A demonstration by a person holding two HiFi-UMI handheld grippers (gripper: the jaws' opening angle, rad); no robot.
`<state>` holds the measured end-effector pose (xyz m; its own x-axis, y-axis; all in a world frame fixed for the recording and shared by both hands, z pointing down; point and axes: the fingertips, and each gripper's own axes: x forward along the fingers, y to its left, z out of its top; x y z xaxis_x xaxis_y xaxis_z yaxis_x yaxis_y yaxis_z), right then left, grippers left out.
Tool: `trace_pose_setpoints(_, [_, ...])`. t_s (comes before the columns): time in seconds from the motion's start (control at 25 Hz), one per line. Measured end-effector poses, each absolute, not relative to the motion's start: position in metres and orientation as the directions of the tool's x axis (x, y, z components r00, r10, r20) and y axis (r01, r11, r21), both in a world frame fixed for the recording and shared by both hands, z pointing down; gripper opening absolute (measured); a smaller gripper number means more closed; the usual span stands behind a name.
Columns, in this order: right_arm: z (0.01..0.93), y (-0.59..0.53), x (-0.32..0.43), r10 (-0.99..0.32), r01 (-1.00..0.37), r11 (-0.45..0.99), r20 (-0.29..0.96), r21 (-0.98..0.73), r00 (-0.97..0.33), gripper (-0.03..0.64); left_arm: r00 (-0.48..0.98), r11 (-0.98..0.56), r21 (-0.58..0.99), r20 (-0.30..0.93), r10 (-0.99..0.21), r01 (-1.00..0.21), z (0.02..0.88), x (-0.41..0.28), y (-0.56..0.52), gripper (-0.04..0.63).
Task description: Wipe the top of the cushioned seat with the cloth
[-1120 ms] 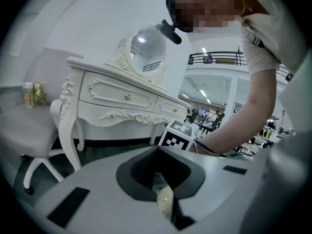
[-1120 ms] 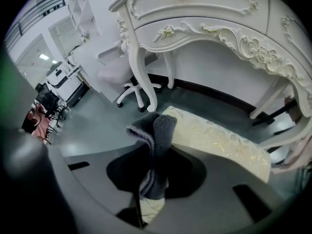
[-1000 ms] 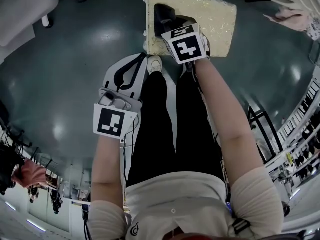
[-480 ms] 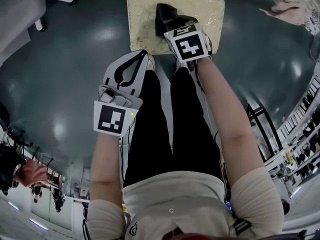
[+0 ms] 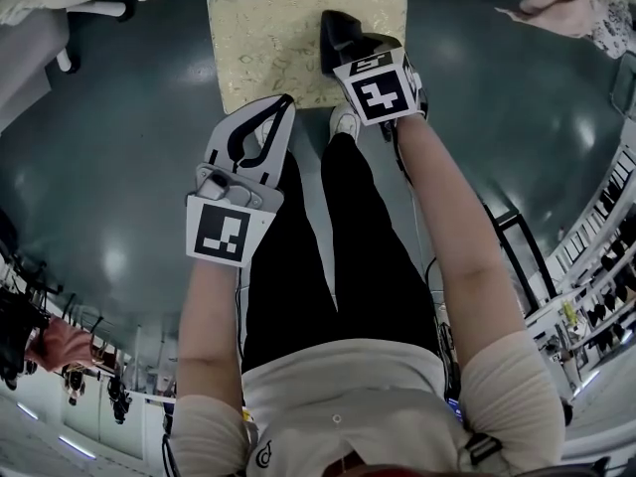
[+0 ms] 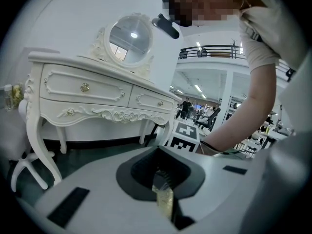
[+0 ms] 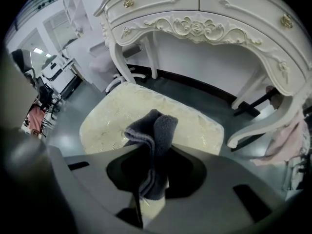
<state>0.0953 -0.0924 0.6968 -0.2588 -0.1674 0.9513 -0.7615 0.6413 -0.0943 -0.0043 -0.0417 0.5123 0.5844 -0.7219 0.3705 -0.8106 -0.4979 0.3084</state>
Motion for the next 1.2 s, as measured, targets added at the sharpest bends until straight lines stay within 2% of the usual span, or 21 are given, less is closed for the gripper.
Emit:
trace_pose_setpoints(0.48, [0.697,-0.099,0.181,-0.171,-0.773,0.631,0.961,-0.064,-0.218,0.08,0.596,-0.524,0.284,0.367,-0.714,-0.803,0.512,0.066,-0.052,0.013])
trace_pose_setpoints(0.8, [0.7,-0.101,0.225,-0.193,-0.779,0.627,0.964,-0.021,-0.181,0.077,0.556,-0.474,0.294,0.36,-0.749,-0.83,0.512,0.09,-0.045,0.014])
trace_pose_setpoints(1.04, [0.675,-0.088,0.228,-0.219,-0.79,0.613,0.959,-0.006,-0.178,0.077,0.559,-0.466,0.316,0.363,-0.746,-0.827,0.513,0.089,-0.026,0.014])
trace_pose_setpoints(1.2, [0.656,-0.077,0.206,-0.233,-0.79,0.613,0.952,-0.014,-0.197,0.077,0.54,-0.457,0.293,0.368,-0.757,-0.84,0.505,0.065,-0.017,0.014])
